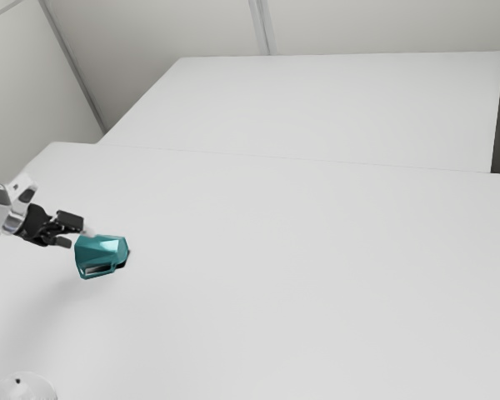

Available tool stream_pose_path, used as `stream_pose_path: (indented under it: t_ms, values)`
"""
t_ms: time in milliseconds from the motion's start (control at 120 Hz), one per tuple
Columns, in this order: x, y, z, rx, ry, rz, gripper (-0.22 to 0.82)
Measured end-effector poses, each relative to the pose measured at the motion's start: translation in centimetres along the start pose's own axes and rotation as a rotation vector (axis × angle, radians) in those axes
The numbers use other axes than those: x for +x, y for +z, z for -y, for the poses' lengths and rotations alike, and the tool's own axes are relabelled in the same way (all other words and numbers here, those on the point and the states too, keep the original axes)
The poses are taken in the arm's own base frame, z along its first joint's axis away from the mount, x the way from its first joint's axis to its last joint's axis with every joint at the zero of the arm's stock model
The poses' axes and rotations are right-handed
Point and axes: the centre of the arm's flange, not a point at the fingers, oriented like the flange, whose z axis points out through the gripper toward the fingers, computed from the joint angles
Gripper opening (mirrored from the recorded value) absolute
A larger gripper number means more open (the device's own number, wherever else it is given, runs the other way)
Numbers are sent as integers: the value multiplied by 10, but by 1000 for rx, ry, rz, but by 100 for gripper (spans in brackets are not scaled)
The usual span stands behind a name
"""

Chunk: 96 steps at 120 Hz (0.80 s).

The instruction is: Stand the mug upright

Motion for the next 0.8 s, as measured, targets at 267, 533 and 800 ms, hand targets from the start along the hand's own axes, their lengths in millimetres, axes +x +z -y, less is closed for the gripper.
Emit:
stream_pose_path:
  t_ms: [267,533,800]
  values:
    - [-21,-15,50,-30,176,-42,60]
    - [-41,-8,98,-63,274,-100,59]
    - [-13,28,61,-99,465,-131,58]
